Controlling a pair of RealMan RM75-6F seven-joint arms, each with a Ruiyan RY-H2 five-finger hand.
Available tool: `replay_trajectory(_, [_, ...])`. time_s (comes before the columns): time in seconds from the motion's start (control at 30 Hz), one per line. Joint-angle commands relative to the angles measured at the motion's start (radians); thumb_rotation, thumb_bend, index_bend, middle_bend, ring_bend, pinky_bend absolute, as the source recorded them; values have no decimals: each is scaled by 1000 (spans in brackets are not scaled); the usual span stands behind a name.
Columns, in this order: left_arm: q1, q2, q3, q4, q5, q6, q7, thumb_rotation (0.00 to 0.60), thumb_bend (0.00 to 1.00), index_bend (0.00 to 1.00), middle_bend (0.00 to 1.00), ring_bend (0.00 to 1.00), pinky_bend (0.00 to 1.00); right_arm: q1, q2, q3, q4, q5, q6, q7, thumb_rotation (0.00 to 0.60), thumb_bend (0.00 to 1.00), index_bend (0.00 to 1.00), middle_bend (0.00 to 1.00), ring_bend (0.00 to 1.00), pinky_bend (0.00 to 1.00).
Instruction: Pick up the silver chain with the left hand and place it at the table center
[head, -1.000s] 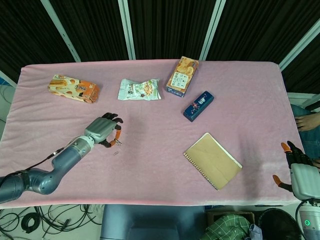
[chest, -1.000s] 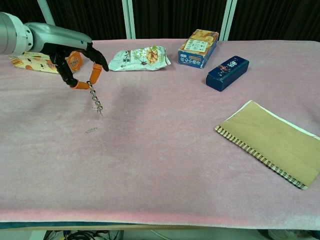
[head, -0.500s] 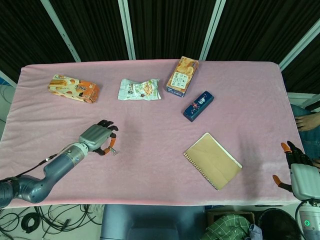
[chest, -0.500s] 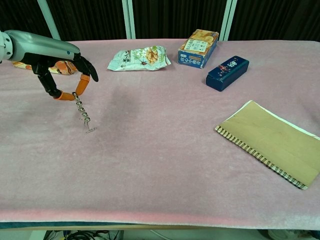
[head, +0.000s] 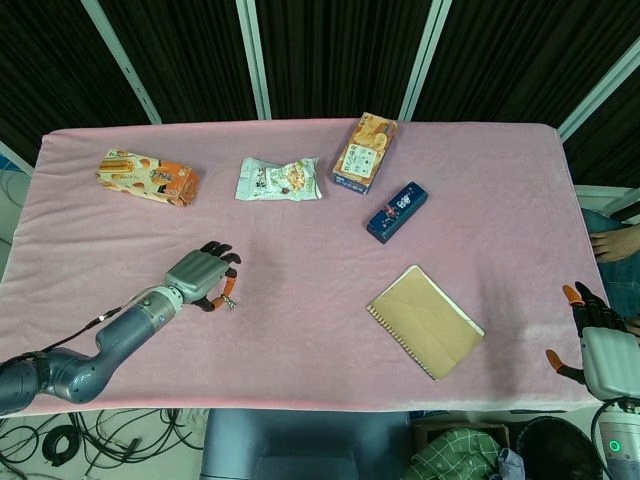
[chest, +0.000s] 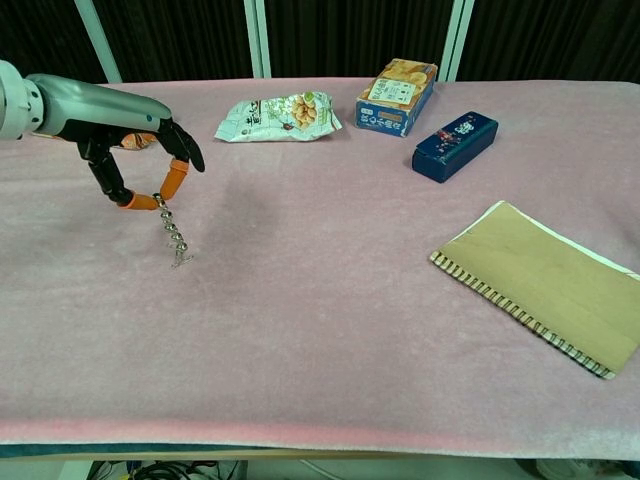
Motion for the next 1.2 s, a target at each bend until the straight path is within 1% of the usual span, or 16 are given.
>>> replay_trajectory(0.03, [-2,-9,4,9,-7,-2,2,600,443,565,147,0,0,0,0,1,0,1,0,1,600,143,43,20,86,174])
replay_trajectory(0.6, [-3,-29,22,46,-27,-3,10,600,443,565,147,0,0,0,0,2,-1,2,1,1,600,143,43,20,86,173])
replay_trajectory(0.83, [-8,-57,16,88,-34,8,19,600,443,564,146,0,0,-1,-1,2,-2,4,2,0,600,143,43,20,87,174])
replay_trajectory(1.2, [-8,-66,18,92,-37,-2,17,600,443,564,146,0,0,-1,-1,3,-1,6,0,1,600,143,43,20,87,173])
